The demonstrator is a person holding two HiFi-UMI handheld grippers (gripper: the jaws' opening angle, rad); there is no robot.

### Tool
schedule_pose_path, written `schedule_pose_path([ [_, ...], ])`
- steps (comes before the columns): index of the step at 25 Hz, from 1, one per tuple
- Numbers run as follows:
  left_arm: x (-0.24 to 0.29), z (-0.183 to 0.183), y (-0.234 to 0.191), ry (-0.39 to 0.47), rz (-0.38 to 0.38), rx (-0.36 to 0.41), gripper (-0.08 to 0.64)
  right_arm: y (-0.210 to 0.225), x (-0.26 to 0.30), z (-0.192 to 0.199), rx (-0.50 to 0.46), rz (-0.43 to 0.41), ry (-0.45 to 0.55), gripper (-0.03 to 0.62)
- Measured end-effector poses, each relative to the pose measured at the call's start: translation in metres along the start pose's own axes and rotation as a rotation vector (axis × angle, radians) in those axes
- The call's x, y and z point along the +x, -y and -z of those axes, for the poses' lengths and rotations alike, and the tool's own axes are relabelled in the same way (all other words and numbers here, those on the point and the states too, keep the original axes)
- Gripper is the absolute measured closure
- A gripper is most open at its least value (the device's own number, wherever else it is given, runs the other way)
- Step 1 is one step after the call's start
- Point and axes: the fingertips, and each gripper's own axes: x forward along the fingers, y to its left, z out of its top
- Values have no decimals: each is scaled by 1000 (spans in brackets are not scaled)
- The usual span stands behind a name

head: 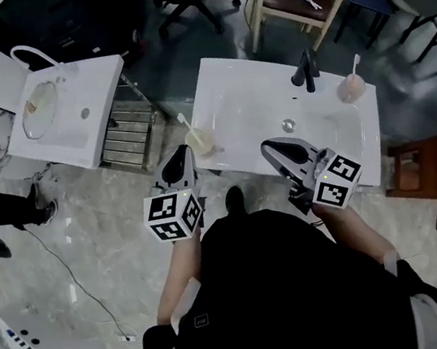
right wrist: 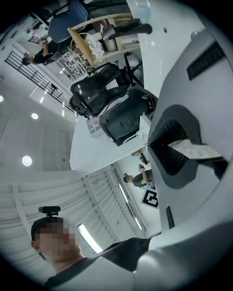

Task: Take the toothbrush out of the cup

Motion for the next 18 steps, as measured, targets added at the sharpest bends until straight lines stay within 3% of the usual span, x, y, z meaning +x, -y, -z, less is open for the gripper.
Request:
schedule_pose_path([
  [2, 17, 6, -16, -42, 14, -10, 473, 6, 24, -3, 8, 1, -9, 565],
  [8, 58, 21, -47, -116, 82, -14, 443, 21, 72, -4, 15, 30, -30, 565],
  [18, 105, 58, -63, -256, 133, -49, 408, 53, 64, -12, 87, 154, 20, 565],
])
